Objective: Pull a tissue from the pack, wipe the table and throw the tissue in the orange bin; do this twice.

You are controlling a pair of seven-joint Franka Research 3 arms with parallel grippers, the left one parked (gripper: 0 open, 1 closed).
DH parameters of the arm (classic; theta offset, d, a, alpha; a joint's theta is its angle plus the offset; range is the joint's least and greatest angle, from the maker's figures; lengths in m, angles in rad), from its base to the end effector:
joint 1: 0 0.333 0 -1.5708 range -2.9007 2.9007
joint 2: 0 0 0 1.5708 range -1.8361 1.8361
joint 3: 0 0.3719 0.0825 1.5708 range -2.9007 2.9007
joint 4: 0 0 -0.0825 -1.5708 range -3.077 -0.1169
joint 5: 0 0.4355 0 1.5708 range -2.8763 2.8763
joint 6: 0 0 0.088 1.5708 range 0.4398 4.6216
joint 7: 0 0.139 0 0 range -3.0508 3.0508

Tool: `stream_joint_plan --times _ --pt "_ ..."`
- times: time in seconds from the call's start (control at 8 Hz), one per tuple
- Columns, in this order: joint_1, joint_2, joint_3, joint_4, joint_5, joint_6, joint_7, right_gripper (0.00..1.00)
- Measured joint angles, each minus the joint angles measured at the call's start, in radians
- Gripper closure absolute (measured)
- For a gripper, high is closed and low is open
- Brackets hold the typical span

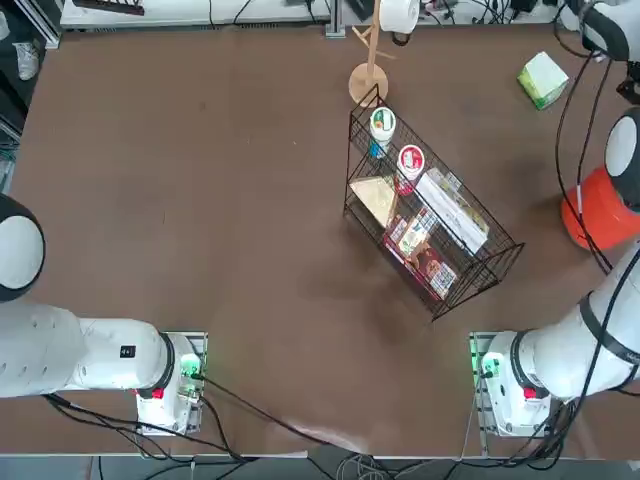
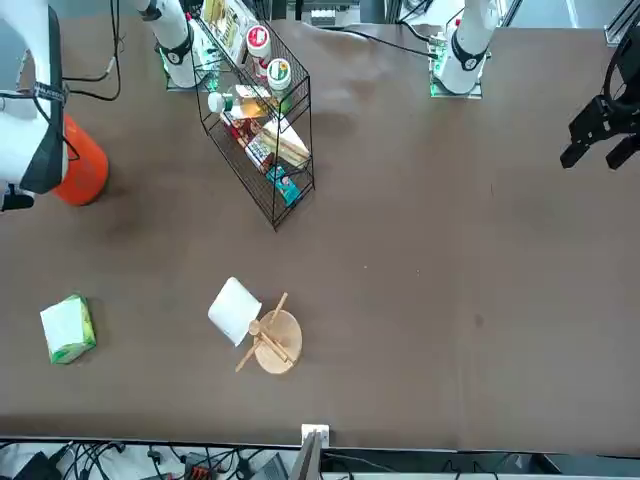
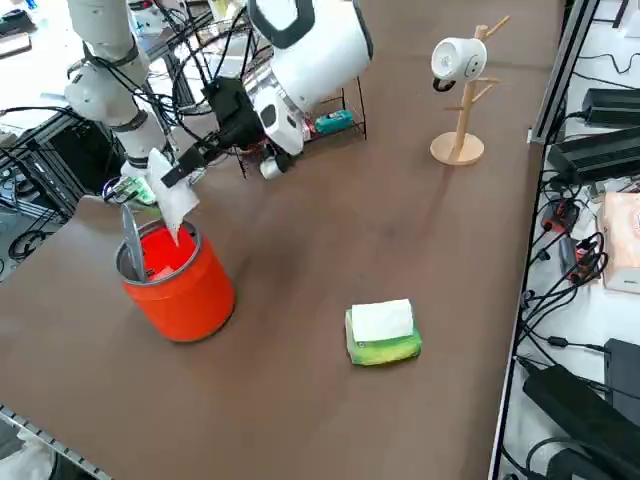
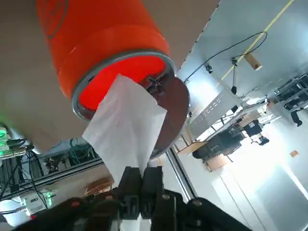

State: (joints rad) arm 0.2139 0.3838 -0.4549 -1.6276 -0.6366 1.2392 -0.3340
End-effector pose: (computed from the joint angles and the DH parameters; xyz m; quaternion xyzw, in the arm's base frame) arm 0.5909 -0.2076 0.4399 0.8567 0.0355 -0.4327 0.2785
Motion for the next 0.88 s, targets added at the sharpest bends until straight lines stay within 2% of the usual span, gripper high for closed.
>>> stream_joint_plan --times 0.38,0.88 --pt "-0.056 0.010 -0.002 -0.084 -0.003 0.156 0.000 0.98" --pt "-0.076 0.007 -0.002 -0.166 0.004 0.205 0.000 0.97"
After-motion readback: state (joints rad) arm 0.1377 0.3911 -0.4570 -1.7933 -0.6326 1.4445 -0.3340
